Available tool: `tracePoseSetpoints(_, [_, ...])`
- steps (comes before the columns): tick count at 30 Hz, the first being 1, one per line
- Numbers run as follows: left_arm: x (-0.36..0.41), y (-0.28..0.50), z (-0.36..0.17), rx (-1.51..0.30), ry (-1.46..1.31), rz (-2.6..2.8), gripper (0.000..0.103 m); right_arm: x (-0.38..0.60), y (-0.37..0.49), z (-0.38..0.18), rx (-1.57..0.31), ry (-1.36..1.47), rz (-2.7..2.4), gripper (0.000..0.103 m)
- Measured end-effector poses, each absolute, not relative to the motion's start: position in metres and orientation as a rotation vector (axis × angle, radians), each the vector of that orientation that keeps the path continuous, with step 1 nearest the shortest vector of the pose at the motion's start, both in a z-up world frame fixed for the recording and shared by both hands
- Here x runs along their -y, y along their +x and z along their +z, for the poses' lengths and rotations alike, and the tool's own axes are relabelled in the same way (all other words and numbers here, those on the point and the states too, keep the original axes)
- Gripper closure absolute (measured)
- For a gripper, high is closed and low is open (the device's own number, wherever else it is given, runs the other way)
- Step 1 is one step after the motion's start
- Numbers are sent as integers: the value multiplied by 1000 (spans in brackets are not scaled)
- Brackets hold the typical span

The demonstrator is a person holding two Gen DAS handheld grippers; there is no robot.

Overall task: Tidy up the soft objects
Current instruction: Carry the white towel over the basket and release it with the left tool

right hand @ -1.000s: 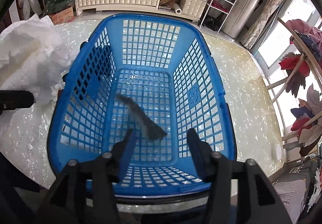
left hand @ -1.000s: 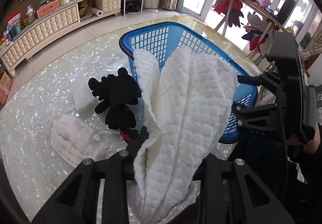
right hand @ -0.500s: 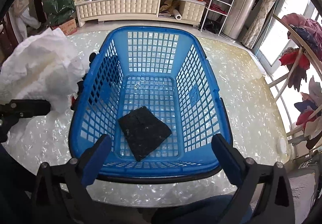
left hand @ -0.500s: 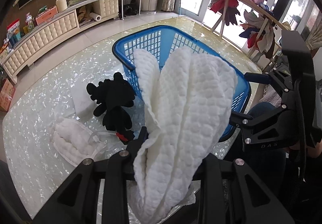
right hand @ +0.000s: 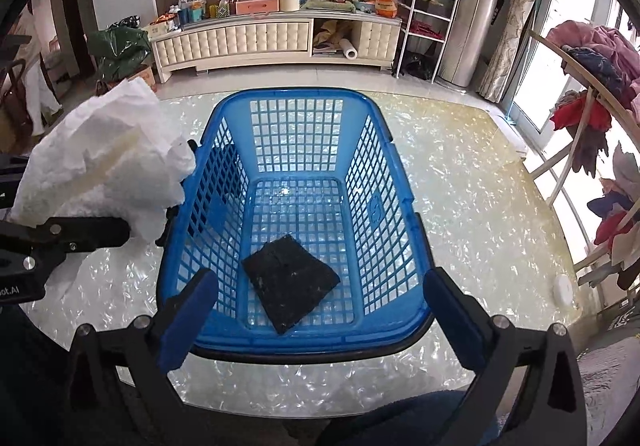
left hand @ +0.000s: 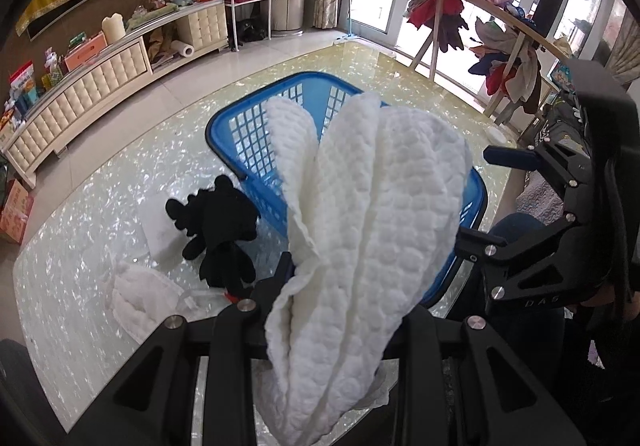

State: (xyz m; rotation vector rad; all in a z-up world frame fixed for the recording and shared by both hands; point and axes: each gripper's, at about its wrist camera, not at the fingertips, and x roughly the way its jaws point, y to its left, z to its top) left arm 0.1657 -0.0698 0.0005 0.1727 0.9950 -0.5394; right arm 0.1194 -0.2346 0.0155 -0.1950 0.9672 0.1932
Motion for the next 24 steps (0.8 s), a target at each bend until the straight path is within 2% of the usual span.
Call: tracePoseSetpoints(24, [129, 223, -12, -1022, 271, -612, 75, 276, 152, 9, -967, -117, 145, 0])
